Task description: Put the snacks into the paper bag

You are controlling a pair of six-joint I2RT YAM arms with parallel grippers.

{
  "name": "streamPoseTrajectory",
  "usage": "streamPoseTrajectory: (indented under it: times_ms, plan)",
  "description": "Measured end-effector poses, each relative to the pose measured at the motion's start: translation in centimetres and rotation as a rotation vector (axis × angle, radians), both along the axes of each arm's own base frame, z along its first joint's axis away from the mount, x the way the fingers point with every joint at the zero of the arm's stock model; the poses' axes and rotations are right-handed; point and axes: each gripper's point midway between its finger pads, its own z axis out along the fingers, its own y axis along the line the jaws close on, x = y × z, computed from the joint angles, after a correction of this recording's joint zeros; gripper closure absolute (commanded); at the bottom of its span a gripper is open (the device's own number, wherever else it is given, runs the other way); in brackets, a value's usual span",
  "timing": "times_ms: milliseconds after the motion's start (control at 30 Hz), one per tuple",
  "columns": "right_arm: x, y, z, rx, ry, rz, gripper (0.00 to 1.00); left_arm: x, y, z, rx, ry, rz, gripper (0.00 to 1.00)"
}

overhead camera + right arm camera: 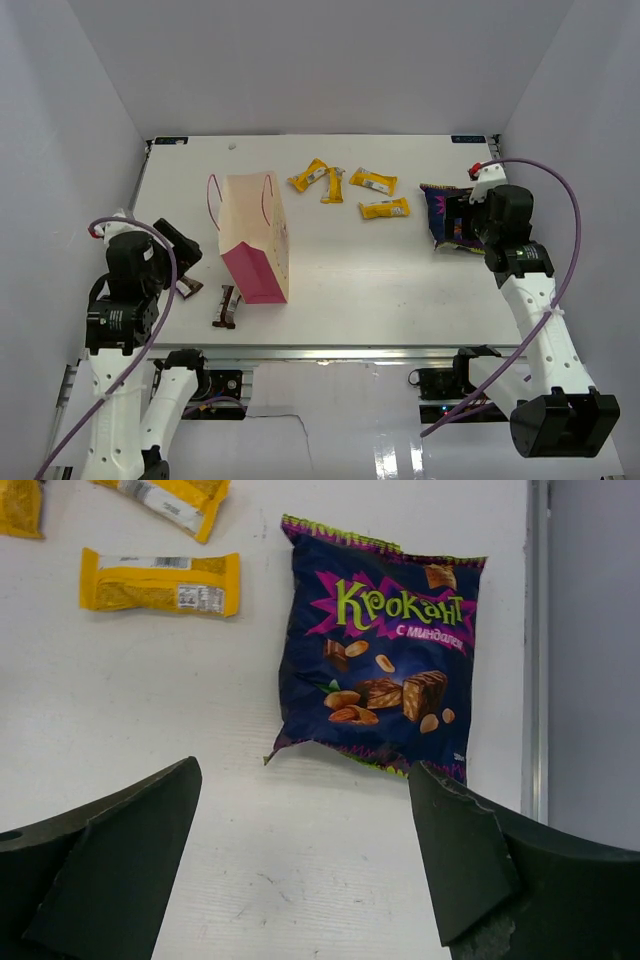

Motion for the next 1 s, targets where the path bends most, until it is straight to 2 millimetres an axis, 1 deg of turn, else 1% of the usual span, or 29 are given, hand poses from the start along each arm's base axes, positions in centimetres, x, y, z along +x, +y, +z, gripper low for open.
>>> streamPoseTrajectory:
  times_ms: [100, 133, 233, 267, 333, 400, 467, 533, 700, 800, 1000]
  plan:
    - [-0.5, 1.1, 0.2, -0.029, -0.004, 0.107, 0.10, -0.6, 0.3, -2.6, -0.024, 0.127, 0.046, 0.02]
    - [-0.8, 1.7, 0.2, -0.038, -0.007, 0.162, 0.10, -0.9, 0.4, -3.4, -0.032, 0.164, 0.064, 0.03]
    - [-2.3, 4.1, 0.0, -0.080, -0.004, 0.386, 0.10, -1.7, 0.5, -6.7, -0.052, 0.307, 0.100, 0.09]
    - [-2.8, 4.7, -0.3, -0.091, 0.007, 0.452, 0.10, -2.0, 0.4, -7.8, -0.059, 0.356, 0.107, 0.12]
    - [-3.6, 5.8, -1.2, -0.101, 0.041, 0.558, 0.10, -2.4, 0.2, -9.8, -0.069, 0.443, 0.110, 0.16]
    - [-4.1, 6.4, -2.5, -0.102, 0.086, 0.632, 0.10, -2.6, -0.2, -11.5, -0.082, 0.512, 0.101, 0.21]
    - [-4.6, 6.8, -3.6, -0.091, 0.129, 0.677, 0.10, -2.7, -0.6, -13.0, -0.094, 0.570, 0.082, 0.24]
    - [-5.0, 7.3, -4.3, -0.073, 0.149, 0.712, 0.10, -2.7, -1.2, -14.3, -0.108, 0.612, 0.052, 0.25]
    - [-5.7, 8.3, -4.6, -0.031, 0.151, 0.772, 0.10, -2.1, -2.4, -17.0, -0.133, 0.689, -0.033, 0.24]
    - [-5.7, 8.7, -4.8, -0.013, 0.157, 0.790, 0.10, -2.2, -3.1, -18.7, -0.136, 0.756, -0.077, 0.22]
    - [-6.2, 9.0, -5.6, 0.009, 0.178, 0.806, 0.10, -1.5, -4.0, -20.8, -0.101, 0.839, -0.155, 0.20]
